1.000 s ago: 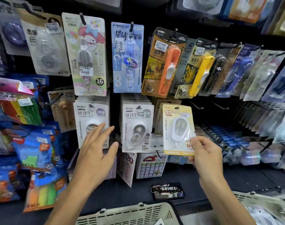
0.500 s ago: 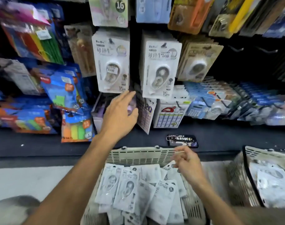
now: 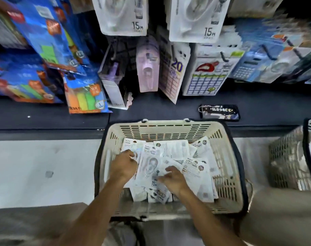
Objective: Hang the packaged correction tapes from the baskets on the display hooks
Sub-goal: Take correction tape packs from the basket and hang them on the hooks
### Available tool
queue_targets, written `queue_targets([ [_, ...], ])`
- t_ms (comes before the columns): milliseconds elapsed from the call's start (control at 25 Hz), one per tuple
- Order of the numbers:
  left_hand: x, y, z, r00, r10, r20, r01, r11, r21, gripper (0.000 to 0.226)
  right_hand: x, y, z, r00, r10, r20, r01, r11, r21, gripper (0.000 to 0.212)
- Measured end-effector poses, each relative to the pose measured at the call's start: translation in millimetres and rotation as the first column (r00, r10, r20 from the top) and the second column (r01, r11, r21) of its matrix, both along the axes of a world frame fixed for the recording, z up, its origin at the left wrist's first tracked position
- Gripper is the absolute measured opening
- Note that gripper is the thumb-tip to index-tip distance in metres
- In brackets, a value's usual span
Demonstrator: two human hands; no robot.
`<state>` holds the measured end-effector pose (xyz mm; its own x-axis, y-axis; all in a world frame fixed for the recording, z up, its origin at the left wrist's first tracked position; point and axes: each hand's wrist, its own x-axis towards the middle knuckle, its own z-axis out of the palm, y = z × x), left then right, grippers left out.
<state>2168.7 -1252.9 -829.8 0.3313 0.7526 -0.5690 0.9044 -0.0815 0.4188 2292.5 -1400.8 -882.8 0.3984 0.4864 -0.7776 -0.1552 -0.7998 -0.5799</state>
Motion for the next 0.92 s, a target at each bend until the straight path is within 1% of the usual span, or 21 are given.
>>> queue_targets([
  [40,-1.7,1.9,-3.5,0.997,0.071,0.034,-0.072,0.997,0.003,0.038,-7.1,13.1,-4.2,0.985,-0.142,-0.096,0.144,0.990,0.010,0.060],
  [80,-2.8,3.9,-7.0,0.993,0.105,0.053,-0.105,0.994,-0.015,0.039,-13.7,26.2,-6.9,0.949,-0.272,-0.162,0.274,0.962,-0.010,0.069],
  [120,-3.6,5.3,-9.7,0.992,0.111,0.057,-0.108,0.993,-0.052,0.043,-18.9,39.9,-10.7,0.912,-0.365,-0.186,0.363,0.931,-0.046,0.076],
  [160,-4.6,5.0,-10.8,0.994,0.095,0.050,-0.089,0.991,-0.102,0.047,-22.4,50.7,-13.5,0.906,-0.395,-0.150,0.387,0.919,-0.082,0.077],
  [200,-5.1,3.9,-10.8,0.997,0.070,0.039,-0.064,0.986,-0.155,0.052,-24.1,59.1,-16.7,0.924,-0.374,-0.082,0.364,0.924,-0.115,0.073],
  [240,-6.2,3.2,-11.6,0.998,0.057,0.035,-0.049,0.978,-0.201,0.056,-25.8,65.5,-19.0,0.951,-0.308,-0.005,0.303,0.940,-0.157,0.070],
  [280,-6.9,2.3,-12.1,0.997,0.056,0.044,-0.043,0.968,-0.247,0.059,-27.3,69.2,-21.0,0.979,-0.189,0.082,0.202,0.957,-0.210,0.072],
  [320,-6.4,1.1,-12.6,0.996,0.060,0.064,-0.039,0.956,-0.291,0.059,-28.9,71.1,-23.1,0.985,-0.062,0.158,0.102,0.959,-0.263,0.078],
  [360,-6.1,-0.1,-12.7,0.994,0.069,0.086,-0.037,0.943,-0.330,0.059,-30.2,71.9,-23.4,0.980,0.013,0.200,0.047,0.955,-0.292,0.082],
  [400,-6.9,-0.4,-12.7,0.991,0.085,0.104,-0.043,0.933,-0.358,0.061,-30.8,73.5,-22.1,0.979,0.024,0.204,0.037,0.957,-0.287,0.080],
  [480,-4.4,-2.1,-9.7,0.979,0.146,0.139,-0.083,0.919,-0.386,0.064,-27.8,69.3,-14.1,0.988,-0.096,0.117,0.115,0.979,-0.169,0.060],
  [560,2.3,-6.6,-5.0,0.945,0.247,0.216,-0.160,0.922,-0.353,0.064,-26.6,59.0,-1.5,0.974,-0.228,0.005,0.228,0.972,-0.048,0.044],
  [600,6.0,-10.9,-3.4,0.908,0.317,0.275,-0.223,0.920,-0.323,0.063,-27.1,53.2,4.9,0.963,-0.271,-0.013,0.271,0.963,0.012,0.041],
  [640,9.9,-15.7,-2.1,0.852,0.402,0.334,-0.301,0.900,-0.316,0.063,-28.5,47.7,10.3,0.949,-0.313,-0.026,0.314,0.945,0.089,0.041],
  [680,13.2,-20.3,-0.5,0.783,0.493,0.378,-0.370,0.859,-0.353,0.064,-29.6,43.7,14.6,0.939,-0.341,-0.056,0.345,0.920,0.183,0.042],
  [760,14.8,-24.7,3.4,0.667,0.625,0.406,-0.432,0.769,-0.472,0.060,-28.1,40.4,20.9,0.933,-0.312,-0.180,0.358,0.859,0.367,0.038],
  [800,13.0,-22.8,5.0,0.643,0.651,0.403,-0.447,0.746,-0.493,0.053,-24.7,40.9,21.2,0.915,-0.283,-0.288,0.386,0.822,0.418,0.038],
  [840,10.4,-18.5,6.9,0.636,0.657,0.406,-0.468,0.746,-0.474,0.045,-20.5,41.8,20.6,0.870,-0.275,-0.409,0.444,0.798,0.408,0.037],
  [880,6.7,-13.6,9.1,0.634,0.647,0.423,-0.502,0.761,-0.412,0.037,-18.3,43.2,18.7,0.818,-0.294,-0.494,0.498,0.792,0.353,0.034],
  [920,2.9,-7.7,12.0,0.639,0.627,0.445,-0.548,0.777,-0.309,0.032,-19.3,46.4,13.6,0.796,-0.333,-0.505,0.514,0.813,0.273,0.027],
])
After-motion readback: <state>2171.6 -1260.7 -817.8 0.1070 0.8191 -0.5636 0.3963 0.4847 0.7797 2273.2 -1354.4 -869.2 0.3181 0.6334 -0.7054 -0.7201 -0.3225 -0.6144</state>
